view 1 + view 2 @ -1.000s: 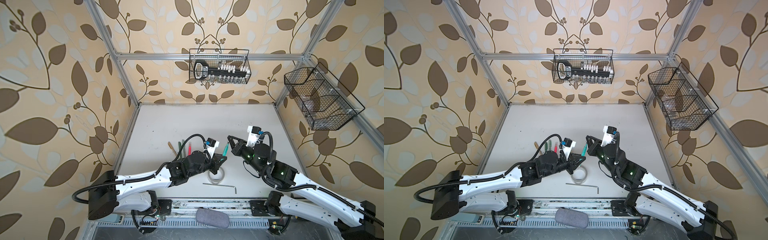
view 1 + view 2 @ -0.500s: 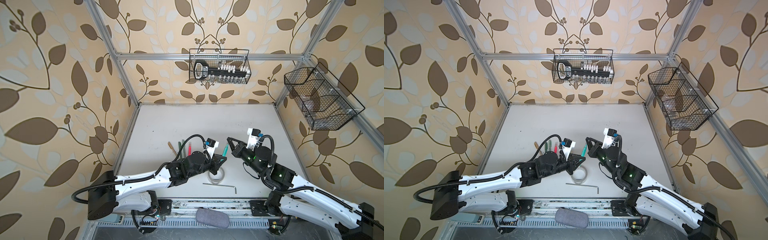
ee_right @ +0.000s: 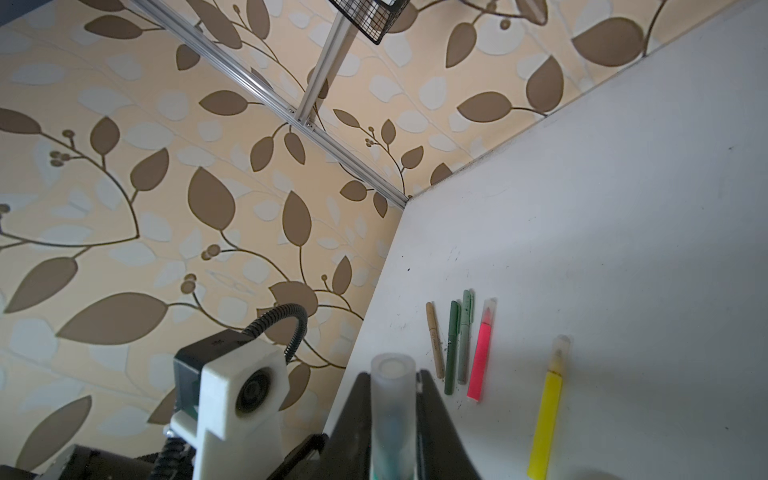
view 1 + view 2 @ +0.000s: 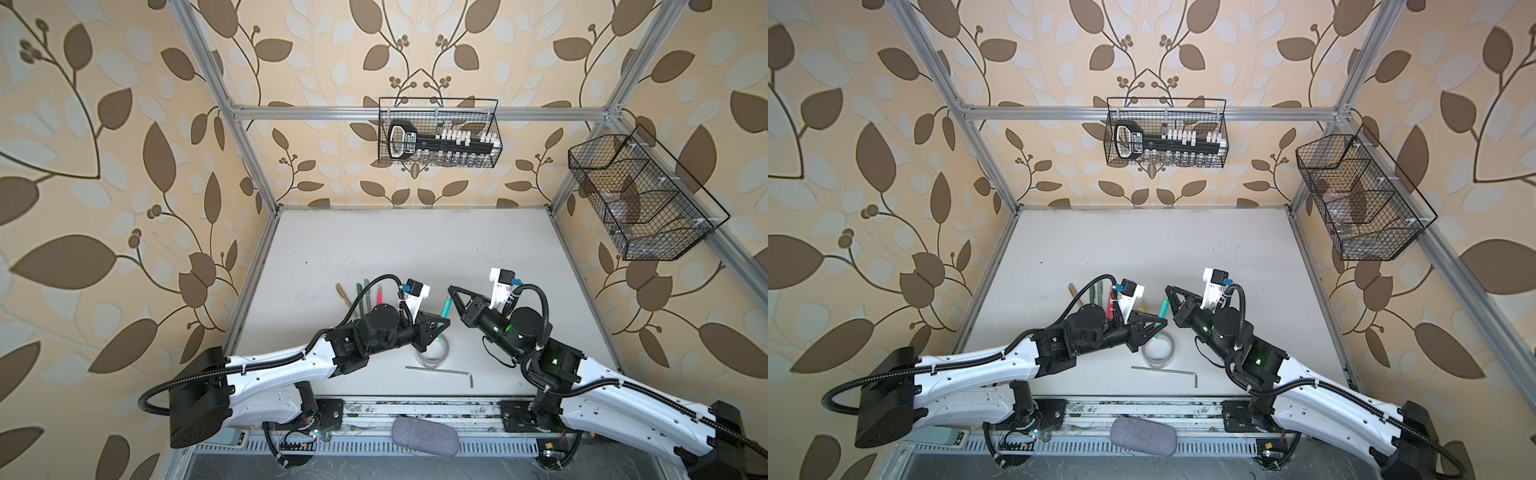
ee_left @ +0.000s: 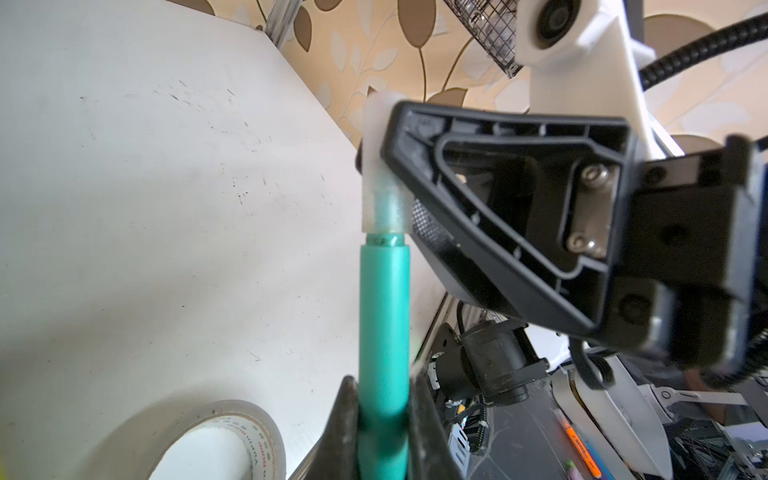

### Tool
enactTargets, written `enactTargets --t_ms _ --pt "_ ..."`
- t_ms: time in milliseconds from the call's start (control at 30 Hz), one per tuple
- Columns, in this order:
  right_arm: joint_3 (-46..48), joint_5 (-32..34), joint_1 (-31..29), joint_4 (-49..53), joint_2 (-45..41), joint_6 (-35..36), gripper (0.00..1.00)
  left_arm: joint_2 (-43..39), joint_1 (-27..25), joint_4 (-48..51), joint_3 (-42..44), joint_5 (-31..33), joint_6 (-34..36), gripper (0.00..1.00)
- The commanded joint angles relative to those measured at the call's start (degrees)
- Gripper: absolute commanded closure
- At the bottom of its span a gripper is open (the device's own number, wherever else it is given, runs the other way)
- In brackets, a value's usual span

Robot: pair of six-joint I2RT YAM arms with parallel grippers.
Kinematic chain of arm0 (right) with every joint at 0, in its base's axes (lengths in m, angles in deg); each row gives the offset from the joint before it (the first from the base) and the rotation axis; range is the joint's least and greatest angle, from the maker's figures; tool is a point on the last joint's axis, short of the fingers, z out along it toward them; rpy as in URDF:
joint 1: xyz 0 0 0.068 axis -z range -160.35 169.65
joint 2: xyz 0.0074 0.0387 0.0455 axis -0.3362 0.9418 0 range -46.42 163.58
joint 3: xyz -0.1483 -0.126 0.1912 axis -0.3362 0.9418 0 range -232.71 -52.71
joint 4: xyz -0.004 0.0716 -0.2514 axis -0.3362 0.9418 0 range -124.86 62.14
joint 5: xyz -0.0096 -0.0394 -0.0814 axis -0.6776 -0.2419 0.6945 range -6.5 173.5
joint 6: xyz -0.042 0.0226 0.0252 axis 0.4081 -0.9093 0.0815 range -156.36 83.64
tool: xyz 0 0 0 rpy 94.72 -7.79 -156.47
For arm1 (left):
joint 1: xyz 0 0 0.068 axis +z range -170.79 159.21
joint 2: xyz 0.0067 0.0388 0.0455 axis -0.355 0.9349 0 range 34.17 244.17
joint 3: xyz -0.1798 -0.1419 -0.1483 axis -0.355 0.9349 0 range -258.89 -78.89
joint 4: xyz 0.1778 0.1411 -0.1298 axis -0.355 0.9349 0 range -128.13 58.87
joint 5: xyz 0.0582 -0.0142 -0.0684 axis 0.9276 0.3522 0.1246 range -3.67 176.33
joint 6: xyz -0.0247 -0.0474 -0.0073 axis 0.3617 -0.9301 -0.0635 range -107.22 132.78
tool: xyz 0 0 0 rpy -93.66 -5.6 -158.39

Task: Insert the pens into the pen caps
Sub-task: 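Press the clear cap down onto the teal marker tip with the right gripper, then withdraw the open right gripper while the left gripper lowers the capped teal marker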

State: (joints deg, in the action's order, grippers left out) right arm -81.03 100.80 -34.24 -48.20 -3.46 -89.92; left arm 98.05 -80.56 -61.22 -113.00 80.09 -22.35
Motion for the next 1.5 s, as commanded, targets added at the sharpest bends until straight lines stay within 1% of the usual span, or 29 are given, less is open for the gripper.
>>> enactTargets --t_ms 0,167,233,300,400,500,667,767,900,1100,1233,1333,1467 --pt "0.60 -1.25 -1.29 -0.29 -1.34 0.01 0.65 -2.55 1.66 -5.93 0.69 1.89 -1.03 1.00" --pt "-2.22 2.25 -1.26 6.21 -5.25 2.55 0.46 -2.81 1.66 -5.60 0.72 1.15 0.68 1.00" --pt "-3.80 2.48 -1.05 7.76 -6.73 4.12 0.41 -2.71 1.64 -4.82 0.27 0.52 1.66 1.00" --pt "-6.36 2.69 -0.83 9.97 -7.03 5.62 0.38 -2.46 1.59 -4.54 -0.13 -0.56 3.06 1.00" --pt "-10.91 2.72 -0.28 13.38 -5.35 7.10 0.38 -2.05 1.60 -4.01 -0.91 -3.70 6.07 1.00" --pt "-14.10 3.09 1.09 16.32 -2.77 6.86 0.38 -2.24 1.50 -4.20 -0.79 -5.13 8.09 1.00" --pt "-16.67 -0.34 5.97 18.76 2.32 5.62 0.40 -2.88 1.38 -4.54 -0.28 -6.60 10.13 1.00" --pt "-16.77 -4.98 9.06 17.42 4.61 5.17 0.44 -2.97 1.32 -4.43 -0.25 -6.74 10.66 1.00" --pt "-17.22 -9.03 9.20 15.05 6.61 6.22 0.46 -2.71 1.37 -3.98 -0.56 -6.95 10.97 1.00" --pt "-17.91 -9.55 8.36 14.83 6.96 7.06 0.48 -2.62 1.32 -3.86 -0.72 -6.86 10.94 1.00" --pt "-17.60 -10.35 8.36 14.41 7.97 7.07 0.56 -2.49 1.32 -4.08 -0.77 -7.21 10.89 1.00" --pt "-17.63 -11.62 8.27 13.79 9.20 6.89 0.60 -2.35 1.32 -4.09 -0.82 -7.21 10.85 1.00" --pt "-17.66 -11.69 7.34 13.79 10.00 6.82 0.71 -2.44 1.32 -2.98 -1.14 -6.34 10.70 1.00"
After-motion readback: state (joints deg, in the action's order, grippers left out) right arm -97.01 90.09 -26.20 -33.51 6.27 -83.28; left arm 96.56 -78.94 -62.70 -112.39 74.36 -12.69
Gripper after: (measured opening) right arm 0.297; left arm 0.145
